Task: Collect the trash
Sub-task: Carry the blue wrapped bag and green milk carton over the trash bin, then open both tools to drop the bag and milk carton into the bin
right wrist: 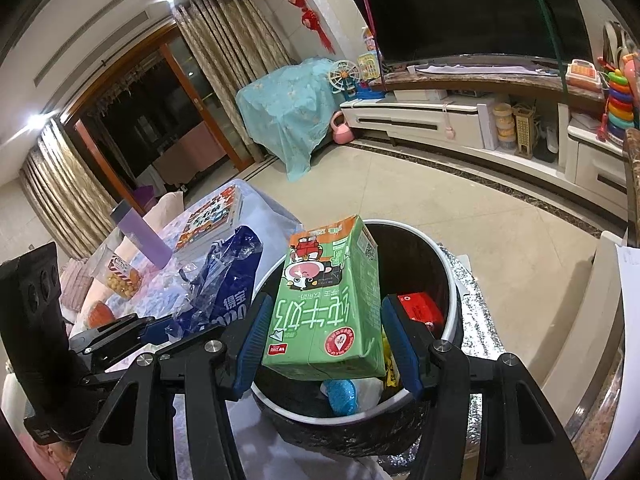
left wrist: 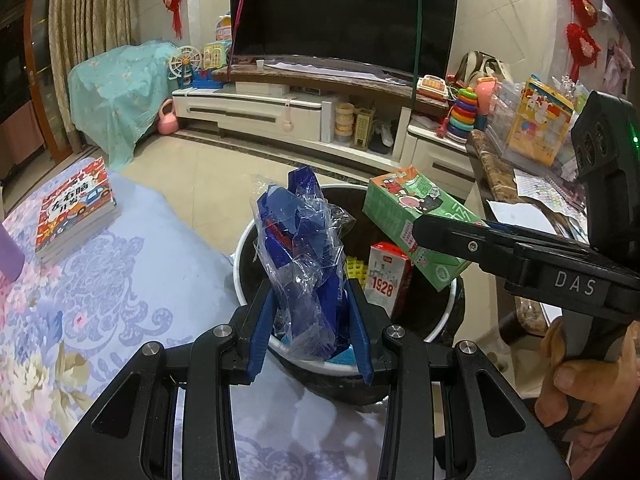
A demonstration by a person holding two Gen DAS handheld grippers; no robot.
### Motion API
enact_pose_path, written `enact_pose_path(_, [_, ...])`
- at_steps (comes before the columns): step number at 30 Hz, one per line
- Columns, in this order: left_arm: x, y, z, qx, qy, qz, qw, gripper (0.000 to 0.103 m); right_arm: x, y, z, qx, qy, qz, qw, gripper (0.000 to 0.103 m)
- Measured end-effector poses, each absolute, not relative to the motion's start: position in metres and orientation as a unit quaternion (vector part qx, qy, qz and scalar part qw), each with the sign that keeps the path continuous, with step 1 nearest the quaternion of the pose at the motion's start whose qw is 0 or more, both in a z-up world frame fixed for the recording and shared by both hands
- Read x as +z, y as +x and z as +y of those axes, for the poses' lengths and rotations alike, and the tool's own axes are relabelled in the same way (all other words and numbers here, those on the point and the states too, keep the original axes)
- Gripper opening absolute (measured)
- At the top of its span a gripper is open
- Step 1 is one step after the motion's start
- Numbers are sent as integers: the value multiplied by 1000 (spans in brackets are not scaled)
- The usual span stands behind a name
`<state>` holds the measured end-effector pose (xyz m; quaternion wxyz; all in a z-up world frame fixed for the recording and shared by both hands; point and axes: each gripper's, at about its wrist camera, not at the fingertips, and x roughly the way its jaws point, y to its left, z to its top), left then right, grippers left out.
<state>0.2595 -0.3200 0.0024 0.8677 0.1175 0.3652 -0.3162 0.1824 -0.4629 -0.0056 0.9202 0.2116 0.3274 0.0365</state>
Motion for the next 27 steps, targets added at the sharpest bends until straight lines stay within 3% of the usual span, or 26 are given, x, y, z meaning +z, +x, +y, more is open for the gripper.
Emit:
enact_pose_path(18, [-4, 272, -334, -315, 128, 382, 859, 34, -15, 195, -467, 35, 211, 346, 914, 57])
enact_pose_path(19, [-4, 272, -334, -315, 129, 382, 859, 34, -15, 195, -468, 34, 210, 347, 913, 56])
enact_pose_path(21, [-5, 272, -336, -315, 131, 384, 858, 34, -17, 197, -469, 36, 212, 351, 912, 43])
enact_pose_path(23, [-6, 273, -336, -313, 131, 385, 858, 34, -20, 200, -469, 33, 209, 356, 910, 42])
enact_pose_path(27, [-7, 275, -338, -309, 131, 392, 856, 47, -23, 203, -470, 32, 211, 359, 909, 41])
